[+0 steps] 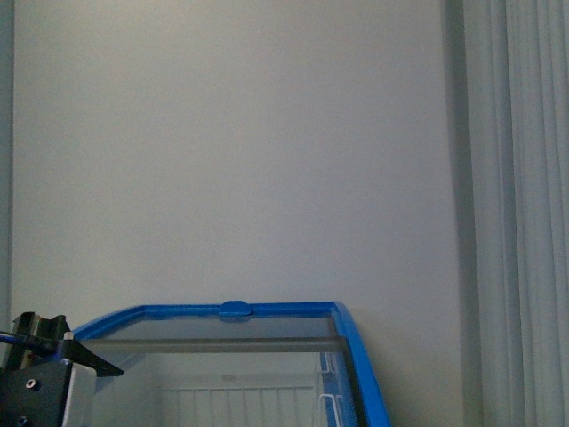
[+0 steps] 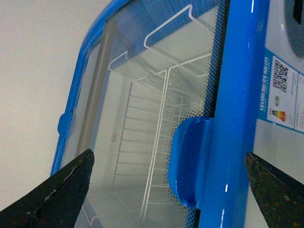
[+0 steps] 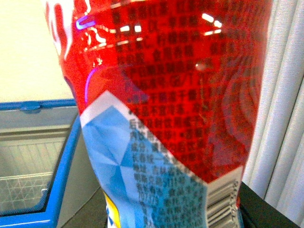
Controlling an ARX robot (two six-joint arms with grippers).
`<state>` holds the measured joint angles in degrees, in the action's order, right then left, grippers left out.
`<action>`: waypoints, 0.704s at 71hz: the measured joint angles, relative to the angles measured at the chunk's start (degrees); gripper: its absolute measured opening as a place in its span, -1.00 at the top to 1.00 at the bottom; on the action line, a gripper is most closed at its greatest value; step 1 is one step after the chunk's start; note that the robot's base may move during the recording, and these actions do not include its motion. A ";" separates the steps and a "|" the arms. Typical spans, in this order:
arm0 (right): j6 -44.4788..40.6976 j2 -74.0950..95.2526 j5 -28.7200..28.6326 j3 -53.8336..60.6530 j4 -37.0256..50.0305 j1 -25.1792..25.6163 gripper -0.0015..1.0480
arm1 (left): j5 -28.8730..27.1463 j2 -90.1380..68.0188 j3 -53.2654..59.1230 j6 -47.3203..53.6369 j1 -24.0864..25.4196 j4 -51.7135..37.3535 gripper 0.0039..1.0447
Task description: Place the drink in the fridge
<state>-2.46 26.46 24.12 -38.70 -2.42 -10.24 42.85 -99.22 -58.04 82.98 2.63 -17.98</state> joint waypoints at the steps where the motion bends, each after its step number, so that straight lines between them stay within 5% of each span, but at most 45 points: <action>1: 0.00 0.00 0.00 0.00 0.00 0.00 0.24 | -0.20 -0.59 -0.68 0.17 -0.15 0.17 -0.85; 50: 0.00 0.00 0.04 0.00 0.00 0.00 0.24 | -4.90 -16.48 -22.60 4.39 -0.98 8.11 -0.85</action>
<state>-2.46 26.46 24.16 -38.70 -2.42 -10.24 37.95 -115.70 -80.64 87.37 1.65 -9.87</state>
